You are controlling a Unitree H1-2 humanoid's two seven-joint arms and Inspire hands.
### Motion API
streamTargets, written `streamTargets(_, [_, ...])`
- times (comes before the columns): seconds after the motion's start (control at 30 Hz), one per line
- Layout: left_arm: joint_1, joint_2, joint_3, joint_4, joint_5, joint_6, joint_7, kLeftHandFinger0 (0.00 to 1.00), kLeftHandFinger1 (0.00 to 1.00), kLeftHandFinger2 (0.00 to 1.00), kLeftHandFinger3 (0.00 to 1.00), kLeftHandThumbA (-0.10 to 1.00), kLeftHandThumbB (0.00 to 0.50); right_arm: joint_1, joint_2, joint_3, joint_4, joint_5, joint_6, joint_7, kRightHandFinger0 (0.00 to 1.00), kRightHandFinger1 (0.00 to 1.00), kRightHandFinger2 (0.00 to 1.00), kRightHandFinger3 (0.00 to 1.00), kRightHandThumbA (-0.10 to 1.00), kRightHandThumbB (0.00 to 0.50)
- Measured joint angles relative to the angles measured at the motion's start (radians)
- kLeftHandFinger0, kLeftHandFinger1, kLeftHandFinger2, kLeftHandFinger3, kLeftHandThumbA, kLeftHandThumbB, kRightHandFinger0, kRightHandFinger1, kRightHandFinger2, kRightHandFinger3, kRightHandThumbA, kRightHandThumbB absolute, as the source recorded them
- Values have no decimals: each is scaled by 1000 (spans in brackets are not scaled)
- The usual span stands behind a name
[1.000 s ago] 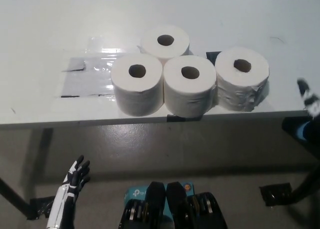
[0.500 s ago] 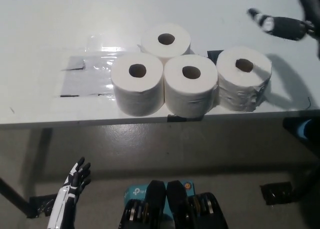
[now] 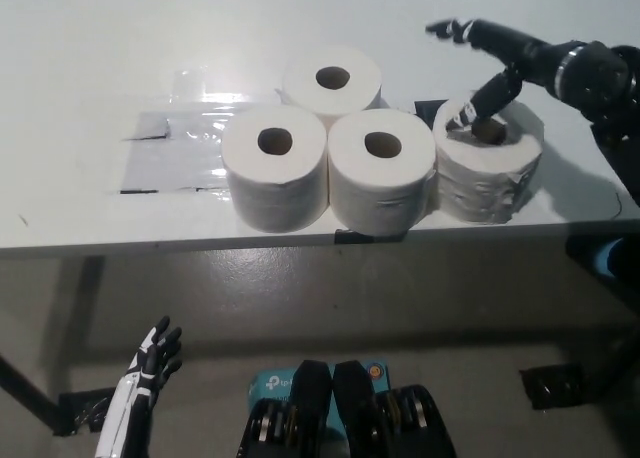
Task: A few rolls of toilet paper are kept infront of the robot and the robot uses its right hand to lift one of the rolls and and places it on top of the other rolls to stack it.
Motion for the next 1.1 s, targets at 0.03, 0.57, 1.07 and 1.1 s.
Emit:
streamTargets(0.03, [-1,1,0,0,0,0,0,1000,1000,1000,1000,1000,108,-19,2,20,32,-6,0,19,1000,1000,1000,1000,910,361])
streamTargets(0.57, [-13,23,-13,0,0,1,-2,1000,1000,1000,1000,1000,140,-345,36,256,424,-123,-4,305,1000,1000,1000,1000,958,474])
streamTargets(1.07, [-14,45,-41,-18,5,-1,-34,1000,1000,1000,1000,1000,161,-483,56,256,516,-205,-48,429,1000,1000,1000,1000,997,413])
streamTargets(1.1, [-14,46,-41,-18,5,-1,-34,1000,1000,1000,1000,1000,161,-482,57,256,519,-210,-51,431,1000,1000,1000,1000,996,409])
